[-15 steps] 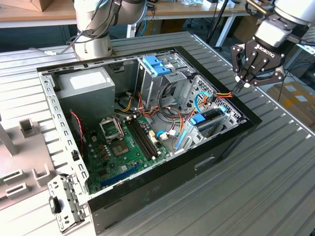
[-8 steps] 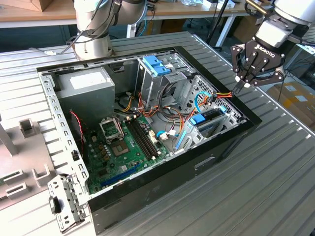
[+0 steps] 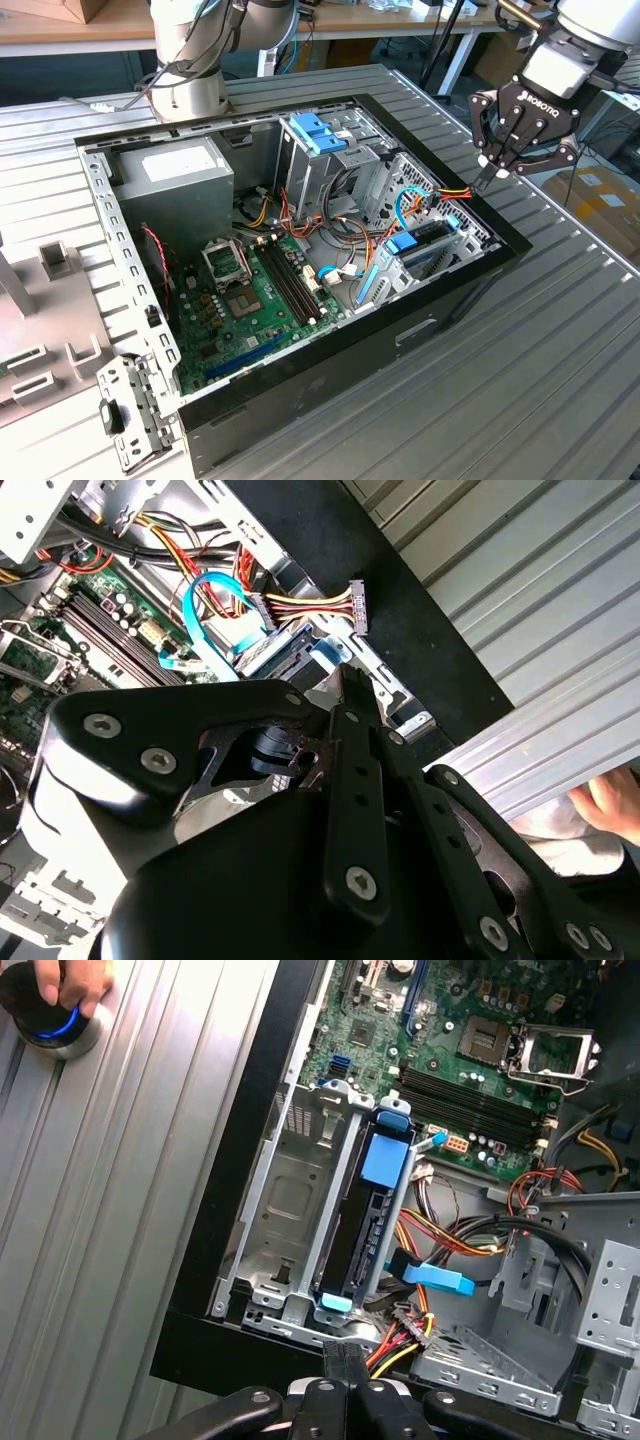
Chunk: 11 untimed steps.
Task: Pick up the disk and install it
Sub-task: 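Insert the first disk wire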
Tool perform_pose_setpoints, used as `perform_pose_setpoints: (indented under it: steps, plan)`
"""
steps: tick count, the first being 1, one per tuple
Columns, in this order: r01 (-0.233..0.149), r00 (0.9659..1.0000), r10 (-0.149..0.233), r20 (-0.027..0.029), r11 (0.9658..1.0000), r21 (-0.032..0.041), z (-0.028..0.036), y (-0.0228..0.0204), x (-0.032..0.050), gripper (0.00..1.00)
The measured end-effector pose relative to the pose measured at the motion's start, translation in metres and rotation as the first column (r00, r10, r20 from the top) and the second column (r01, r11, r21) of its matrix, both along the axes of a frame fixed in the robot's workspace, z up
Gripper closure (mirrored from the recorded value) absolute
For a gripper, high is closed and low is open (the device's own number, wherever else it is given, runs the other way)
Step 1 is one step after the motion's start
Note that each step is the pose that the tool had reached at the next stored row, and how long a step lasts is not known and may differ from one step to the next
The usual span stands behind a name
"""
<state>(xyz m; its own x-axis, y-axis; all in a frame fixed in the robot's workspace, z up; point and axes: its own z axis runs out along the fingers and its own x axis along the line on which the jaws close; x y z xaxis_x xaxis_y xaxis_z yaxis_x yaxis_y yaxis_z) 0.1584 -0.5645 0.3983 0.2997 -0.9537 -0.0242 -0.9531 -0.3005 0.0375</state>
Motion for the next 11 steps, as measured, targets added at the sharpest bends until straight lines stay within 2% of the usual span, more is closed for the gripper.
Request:
perform_pose_setpoints:
  steps: [8,11]
  plan:
    - [-0.049,0.9988,0.049,0.0000,0.9988,0.0000,0.0000,0.0000,0.0000,0.89]
    - [-0.074,0.9972,0.074,0.0000,0.9972,0.0000,0.0000,0.0000,0.0000,0.89]
